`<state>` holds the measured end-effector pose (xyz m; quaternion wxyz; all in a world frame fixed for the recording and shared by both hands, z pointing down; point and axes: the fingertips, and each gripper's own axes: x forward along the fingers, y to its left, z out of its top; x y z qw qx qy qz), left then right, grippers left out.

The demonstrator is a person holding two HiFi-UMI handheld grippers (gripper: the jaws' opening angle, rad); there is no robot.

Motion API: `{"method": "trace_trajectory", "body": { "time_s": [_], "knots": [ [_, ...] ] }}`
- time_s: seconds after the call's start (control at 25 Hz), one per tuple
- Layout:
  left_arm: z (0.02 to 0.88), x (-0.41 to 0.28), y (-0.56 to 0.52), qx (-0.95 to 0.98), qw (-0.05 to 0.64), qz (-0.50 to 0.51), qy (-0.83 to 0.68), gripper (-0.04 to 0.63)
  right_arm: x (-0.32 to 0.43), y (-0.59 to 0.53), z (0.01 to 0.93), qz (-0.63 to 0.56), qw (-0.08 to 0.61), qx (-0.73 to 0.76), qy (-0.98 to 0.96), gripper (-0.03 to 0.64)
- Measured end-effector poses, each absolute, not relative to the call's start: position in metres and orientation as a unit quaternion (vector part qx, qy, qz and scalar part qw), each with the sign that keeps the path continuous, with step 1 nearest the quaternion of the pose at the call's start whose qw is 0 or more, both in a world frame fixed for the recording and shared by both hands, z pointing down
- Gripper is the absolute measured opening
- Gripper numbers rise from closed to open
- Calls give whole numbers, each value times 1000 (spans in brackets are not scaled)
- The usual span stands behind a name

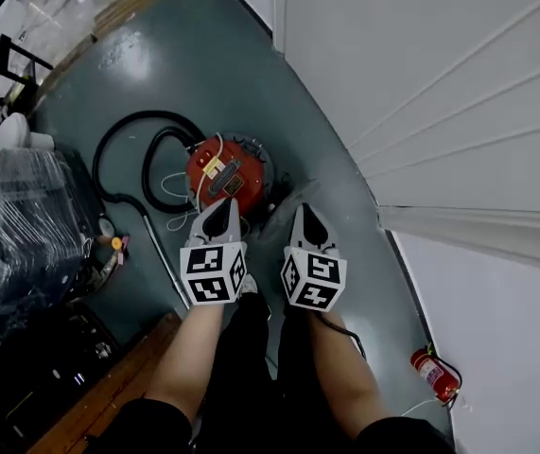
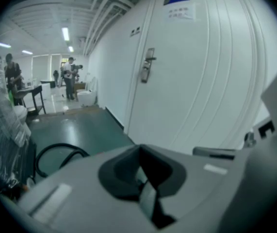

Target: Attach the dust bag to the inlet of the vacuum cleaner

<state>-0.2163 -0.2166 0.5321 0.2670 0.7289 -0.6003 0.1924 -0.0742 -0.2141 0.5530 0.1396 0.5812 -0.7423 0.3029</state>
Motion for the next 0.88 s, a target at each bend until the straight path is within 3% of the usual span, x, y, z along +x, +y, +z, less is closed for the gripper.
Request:
{"method": "trace_trajectory", "body": {
  "time_s": [0.2, 0.6, 0.88],
  "knots": [
    [417, -198, -207, 742, 245, 166, -601, 0, -71, -207, 431, 285, 104, 581, -755, -2],
    [193, -193, -190, 767, 164, 85, -614, 0, -80, -217, 192, 136, 19, 572, -809, -2],
    [150, -195, -176, 740, 103, 94, -657, 0, -86, -195, 160, 104, 32, 537, -837, -2]
  ]
}}
